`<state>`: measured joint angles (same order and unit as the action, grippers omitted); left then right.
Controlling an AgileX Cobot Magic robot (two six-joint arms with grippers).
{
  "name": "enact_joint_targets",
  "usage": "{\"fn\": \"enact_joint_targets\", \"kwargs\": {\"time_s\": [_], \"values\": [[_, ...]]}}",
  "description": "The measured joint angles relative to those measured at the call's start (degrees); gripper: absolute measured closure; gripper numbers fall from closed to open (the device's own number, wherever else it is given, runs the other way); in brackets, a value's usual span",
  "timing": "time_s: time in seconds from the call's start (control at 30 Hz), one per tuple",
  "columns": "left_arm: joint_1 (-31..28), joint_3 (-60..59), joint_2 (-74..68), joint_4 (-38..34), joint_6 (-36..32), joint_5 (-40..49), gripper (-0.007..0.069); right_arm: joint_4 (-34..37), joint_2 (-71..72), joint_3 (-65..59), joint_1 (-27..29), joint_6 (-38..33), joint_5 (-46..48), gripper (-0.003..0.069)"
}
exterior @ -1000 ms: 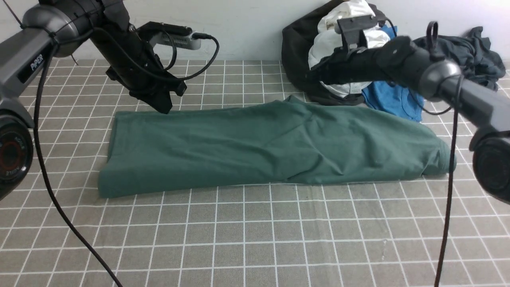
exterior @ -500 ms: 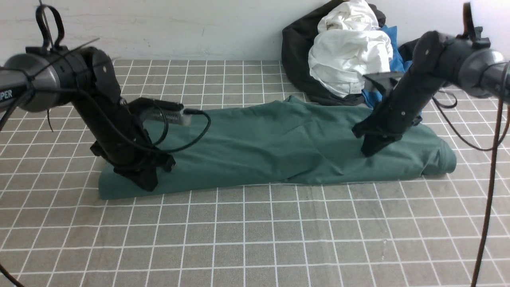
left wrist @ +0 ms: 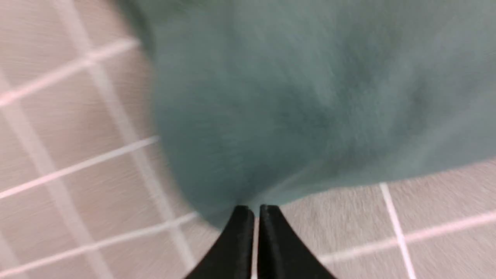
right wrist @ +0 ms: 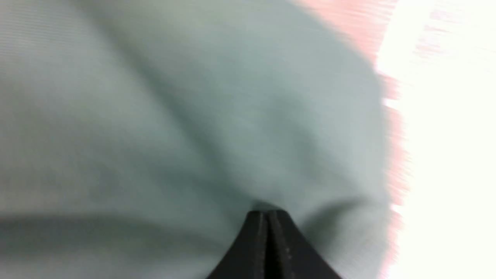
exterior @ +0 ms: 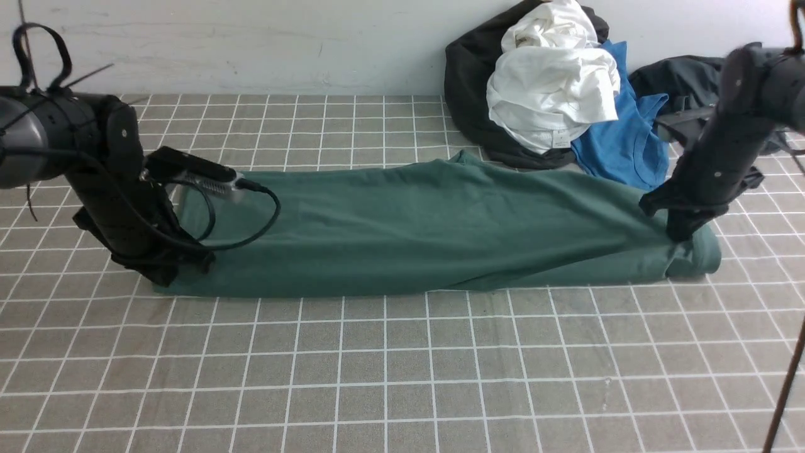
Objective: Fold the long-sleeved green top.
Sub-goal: Use the right arm to clamp the right edge of the fabric
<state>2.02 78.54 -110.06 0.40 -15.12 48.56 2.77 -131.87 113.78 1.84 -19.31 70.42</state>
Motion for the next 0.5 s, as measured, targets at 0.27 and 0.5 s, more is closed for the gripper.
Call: {"fn": "enact_joint_targets", "kwargs": {"time_s": [0.27, 0.5], "values": [[0.0, 0.0, 16.1, -8.4, -1.2, 6.2, 0.0622, 8.2, 8.4, -0.1, 3.6, 2.1, 0.1, 0.0610], [0.0, -1.0, 28.9, -16.5, -7.1, 11.8, 0.0622, 8.2, 8.2, -9.6, 7.1, 5.2, -0.6, 0.0272]]}}
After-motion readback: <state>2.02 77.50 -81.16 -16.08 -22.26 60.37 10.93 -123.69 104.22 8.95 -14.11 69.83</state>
